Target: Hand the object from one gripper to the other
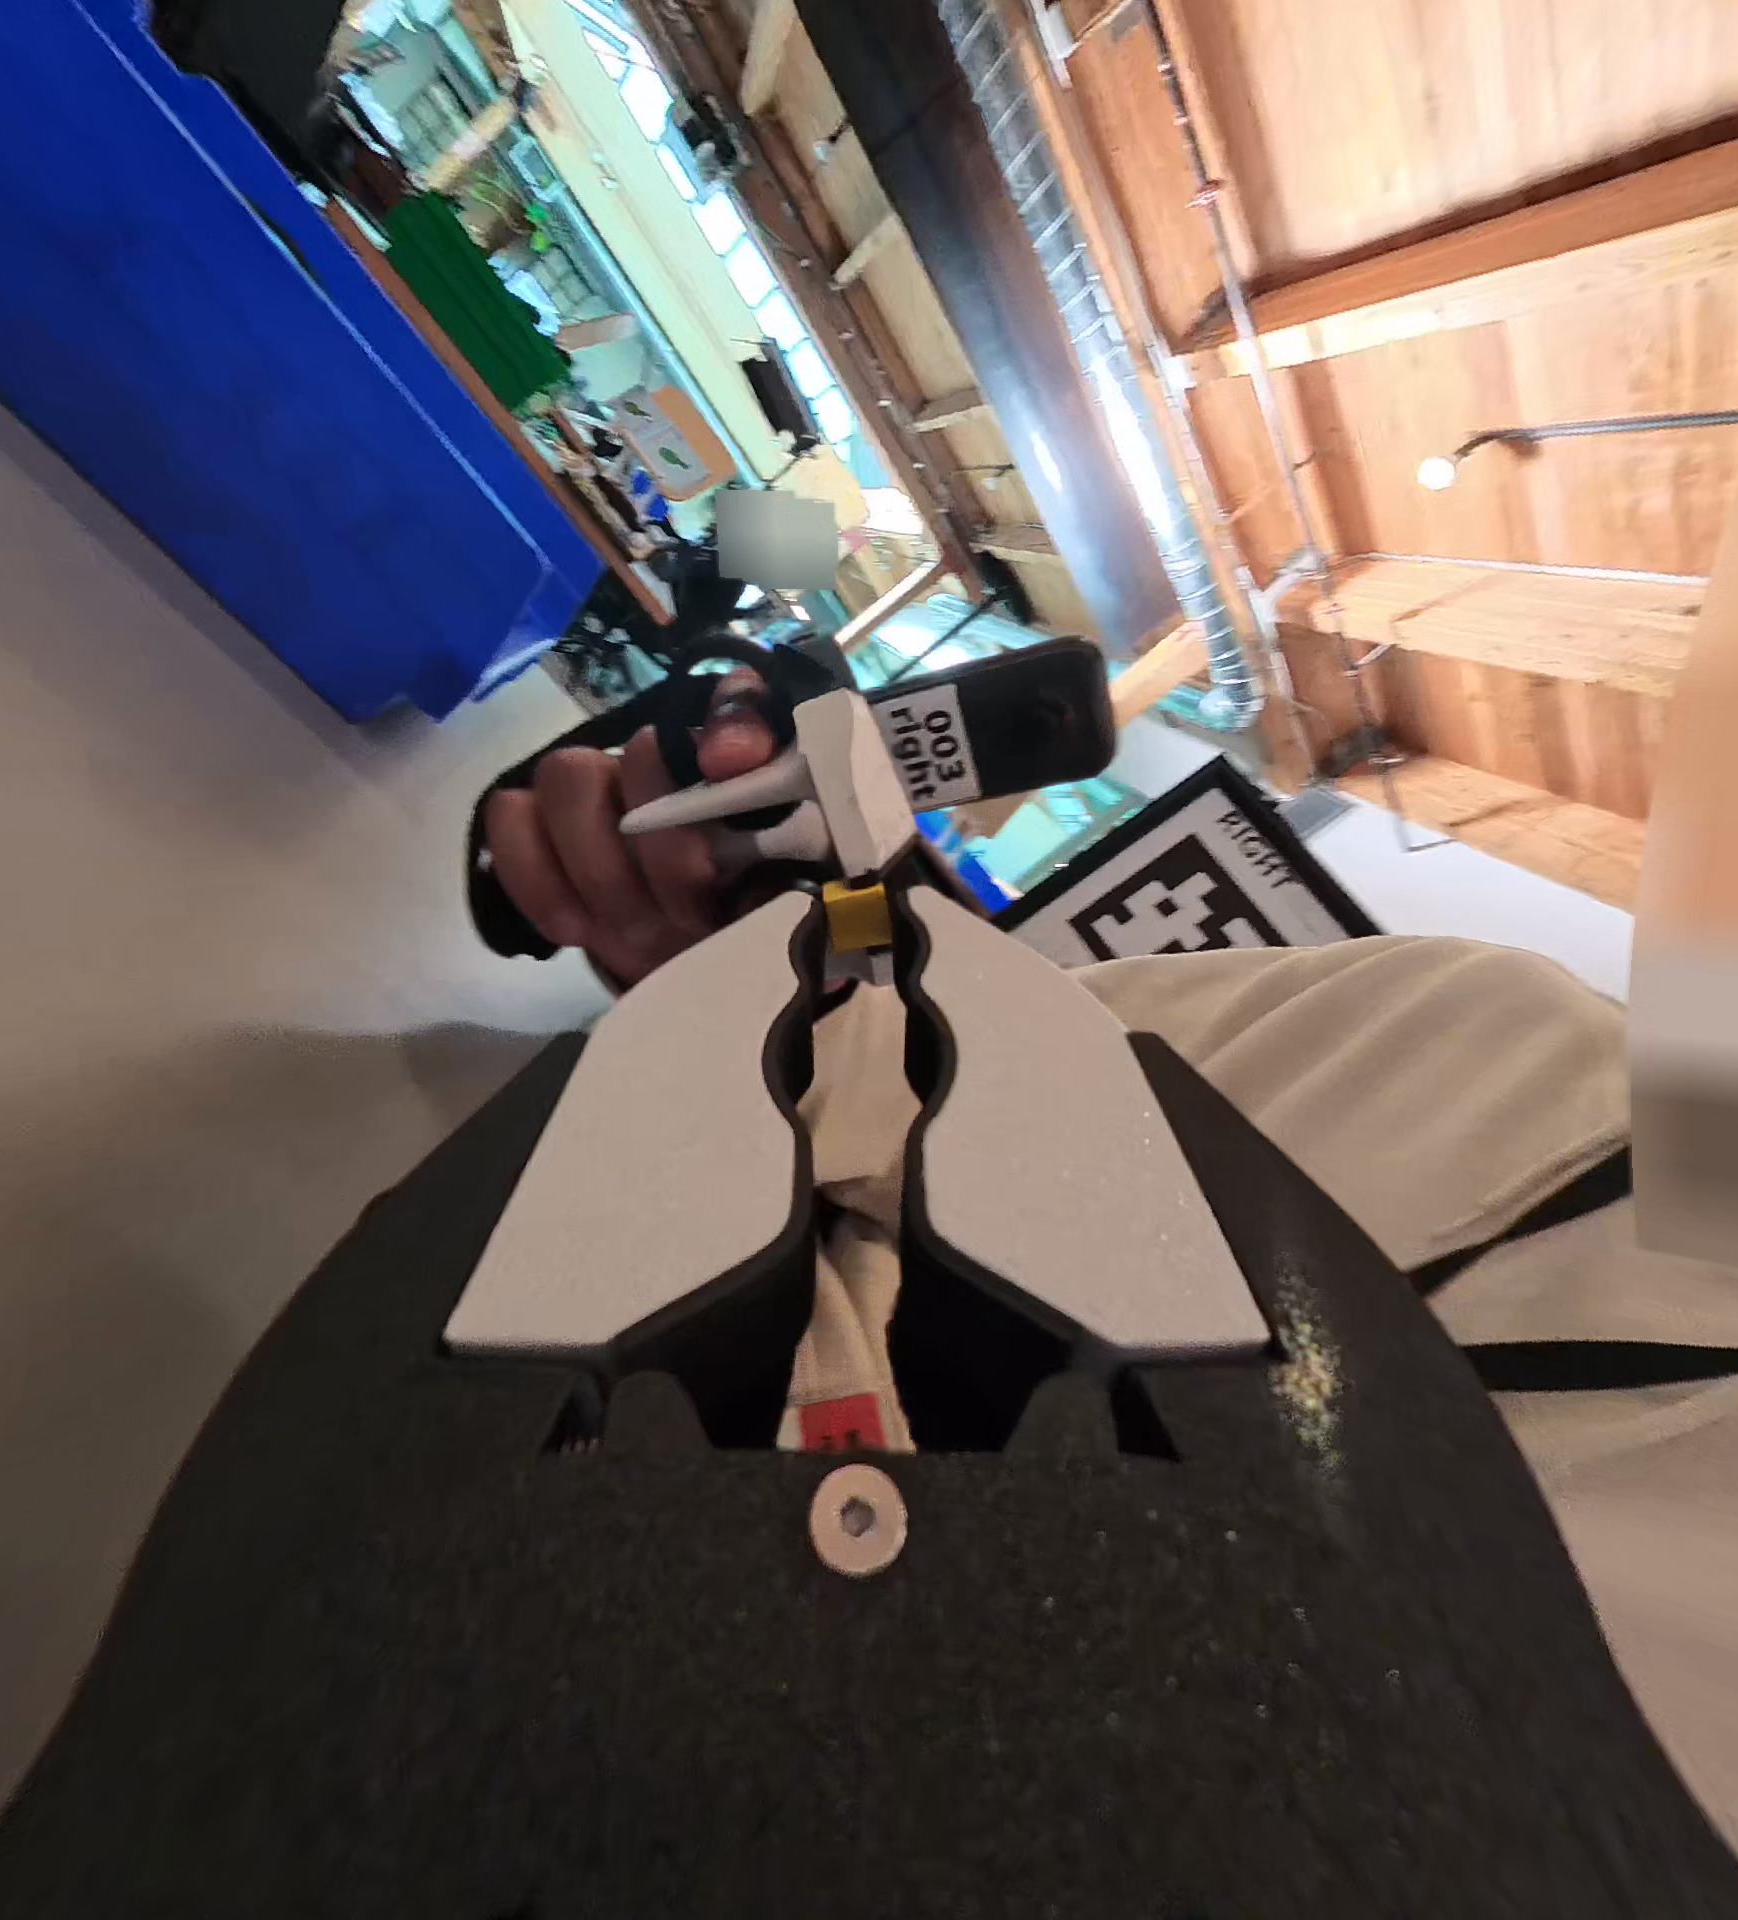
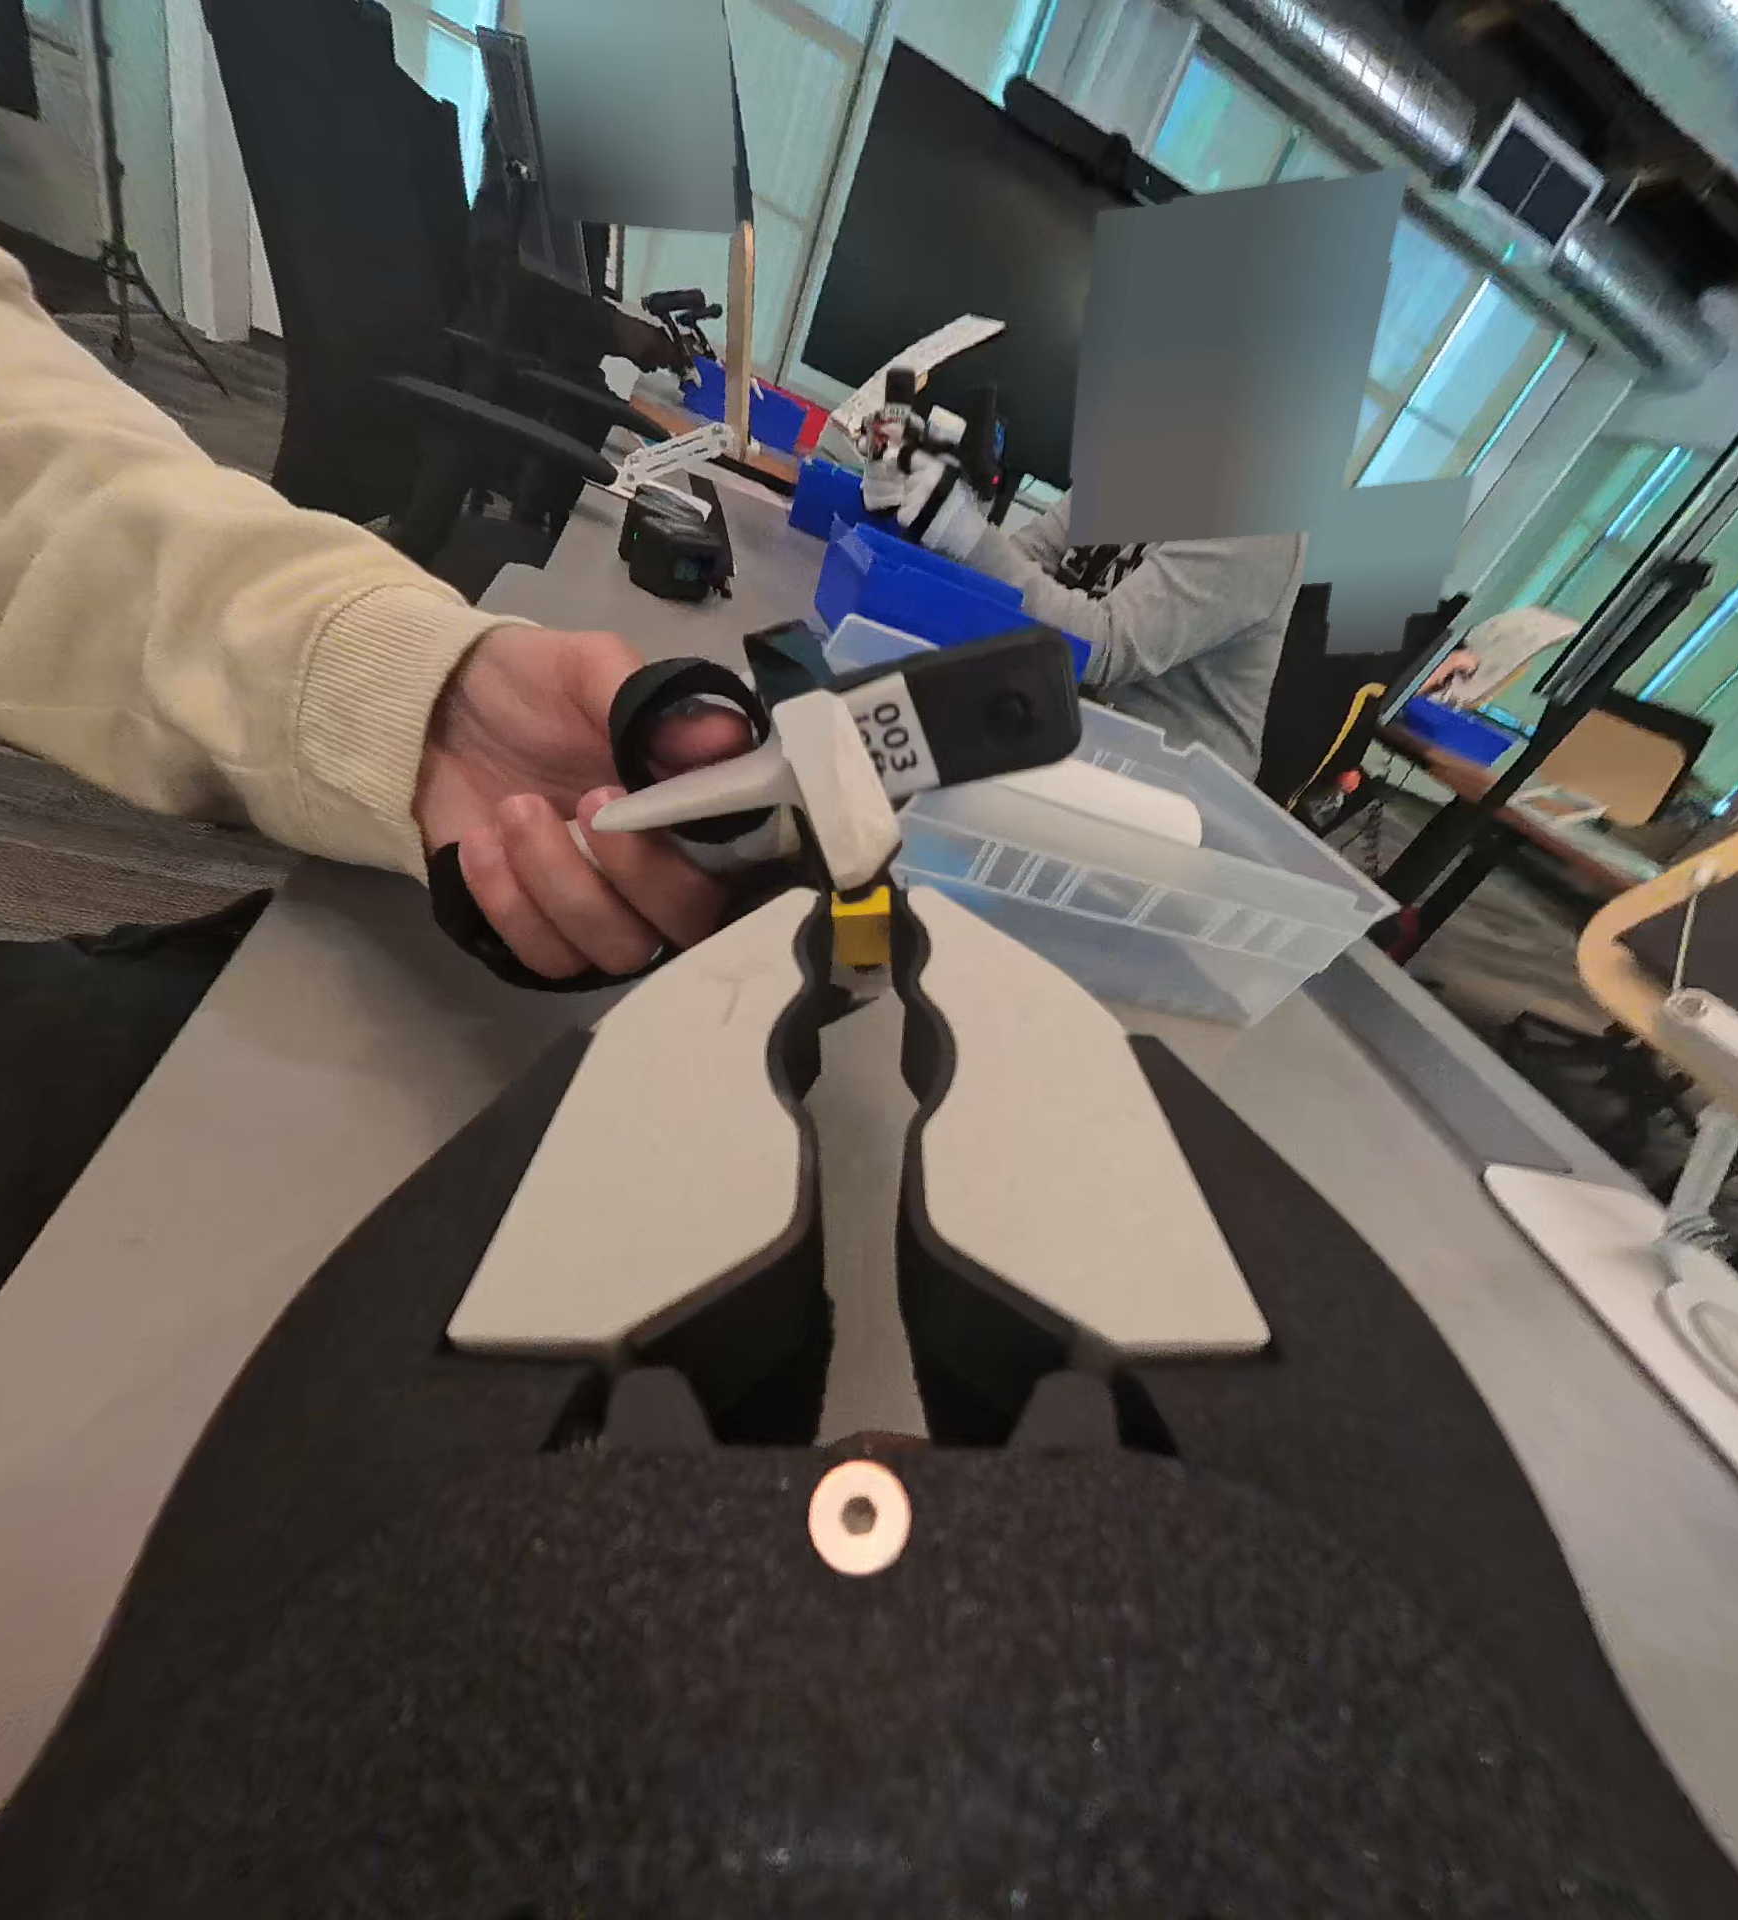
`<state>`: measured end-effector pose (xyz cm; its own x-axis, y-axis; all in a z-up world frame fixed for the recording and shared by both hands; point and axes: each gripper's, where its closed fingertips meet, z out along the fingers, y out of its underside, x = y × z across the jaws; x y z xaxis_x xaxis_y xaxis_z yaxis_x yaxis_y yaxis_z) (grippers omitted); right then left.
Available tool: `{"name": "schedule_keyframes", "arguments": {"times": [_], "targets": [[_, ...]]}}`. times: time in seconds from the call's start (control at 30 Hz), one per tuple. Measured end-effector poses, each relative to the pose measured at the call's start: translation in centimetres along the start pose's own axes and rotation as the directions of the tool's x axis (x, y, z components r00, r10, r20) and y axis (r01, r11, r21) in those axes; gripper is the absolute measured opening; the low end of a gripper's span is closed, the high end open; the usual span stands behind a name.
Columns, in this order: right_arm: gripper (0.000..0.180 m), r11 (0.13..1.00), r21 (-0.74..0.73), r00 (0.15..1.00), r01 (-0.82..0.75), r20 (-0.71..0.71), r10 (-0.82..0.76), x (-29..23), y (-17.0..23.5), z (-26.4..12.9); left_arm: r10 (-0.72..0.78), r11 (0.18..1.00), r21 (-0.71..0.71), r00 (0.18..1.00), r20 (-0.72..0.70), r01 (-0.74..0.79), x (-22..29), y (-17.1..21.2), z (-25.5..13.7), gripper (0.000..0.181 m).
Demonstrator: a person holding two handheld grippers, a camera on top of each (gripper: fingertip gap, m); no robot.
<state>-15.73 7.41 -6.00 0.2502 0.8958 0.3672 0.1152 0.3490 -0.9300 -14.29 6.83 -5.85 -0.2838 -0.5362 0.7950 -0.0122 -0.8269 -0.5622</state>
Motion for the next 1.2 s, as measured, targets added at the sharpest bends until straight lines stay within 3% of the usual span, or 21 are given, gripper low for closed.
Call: {"name": "schedule_keyframes", "arguments": {"times": [0.1,0.17,0.23,0.3,0.33,0.37,0.43,0.5,0.6,0.7,0.73,0.8,0.83,0.9,1.07,1.2], "targets": [[0.010,0.999,-0.032,0.998,-0.035,-0.048,0.034,0.9,0.8,-0.1,0.141,0.990,-0.007,0.977,0.159,-0.142,-1.1,-0.6,-0.6,0.025],[0.010,0.995,-0.071,0.991,-0.072,-0.116,0.063,2.1,1.4,-0.5,0.297,0.953,-0.047,0.896,0.329,-0.298,-2.0,-1.2,-1.8,0.031],[0.010,0.983,-0.123,0.968,-0.135,-0.228,0.104,4.0,2.3,-1.2,0.475,0.862,-0.133,0.687,0.550,-0.489,-2.8,-2.5,-3.8,0.046],[0.010,0.957,-0.209,0.932,-0.202,-0.342,0.122,5.7,3.8,-2.2,0.582,0.746,-0.323,0.334,0.741,-0.583,-4.1,-3.4,-7.1,0.046],[0.010,0.945,-0.240,0.916,-0.224,-0.382,0.121,6.3,4.5,-2.7,0.588,0.699,-0.412,0.143,0.796,-0.585,-4.5,-4.0,-9.0,0.044],[0.010,0.932,-0.266,0.900,-0.247,-0.419,0.119,6.8,5.1,-3.1,0.575,0.662,-0.463,0.003,0.818,-0.589,-4.2,-4.5,-10.4,0.044],[0.010,0.916,-0.297,0.885,-0.269,-0.451,0.114,7.4,5.8,-3.6,0.552,0.608,-0.478,-0.094,0.828,-0.634,-3.2,-5.3,-10.9,0.035],[0.010,0.910,-0.294,0.878,-0.291,-0.459,0.132,7.7,6.1,-3.8,0.551,0.630,-0.467,-0.067,0.832,-0.620,-3.6,-5.0,-10.7,0.032],[0.011,0.903,-0.276,0.852,-0.329,-0.500,0.157,9.4,5.4,-5.0,0.547,0.706,-0.425,0.055,0.835,-0.567,-4.7,-3.9,-10.0,0.033],[0.011,0.894,-0.233,0.763,-0.382,-0.626,0.163,15.0,1.4,-9.9,0.509,0.767,-0.354,0.170,0.844,-0.535,-5.2,-3.4,-9.7,0.033],[0.011,0.850,-0.257,0.723,-0.460,-0.663,0.191,16.9,1.0,-12.1,0.501,0.784,-0.337,0.210,0.840,-0.521,-5.3,-3.1,-9.5,0.033],[0.011,0.675,-0.304,0.602,-0.672,-0.755,0.259,19.3,2.0,-17.3,0.478,0.813,-0.304,0.272,0.835,-0.497,-5.7,-2.8,-9.3,0.033],[0.011,0.576,-0.322,0.540,-0.751,-0.802,0.255,19.6,3.1,-20.1,0.467,0.823,-0.290,0.292,0.834,-0.488,-5.8,-2.8,-9.3,0.033],[0.010,0.491,-0.335,0.457,-0.804,-0.877,0.150,20.2,4.9,-24.8,0.453,0.837,-0.277,0.315,0.834,-0.471,-6.1,-2.8,-9.3,0.033],[0.011,0.177,-0.346,0.378,-0.921,-0.903,0.202,16.3,11.6,-27.9,0.448,0.859,-0.300,0.327,0.832,-0.415,-7.3,-2.2,-9.3,0.040],[0.011,-0.031,-0.355,0.337,-0.935,-0.909,0.246,13.6,14.3,-28.7,0.441,0.869,-0.290,0.362,0.822,-0.400,-7.5,-1.9,-8.8,0.041]]}}
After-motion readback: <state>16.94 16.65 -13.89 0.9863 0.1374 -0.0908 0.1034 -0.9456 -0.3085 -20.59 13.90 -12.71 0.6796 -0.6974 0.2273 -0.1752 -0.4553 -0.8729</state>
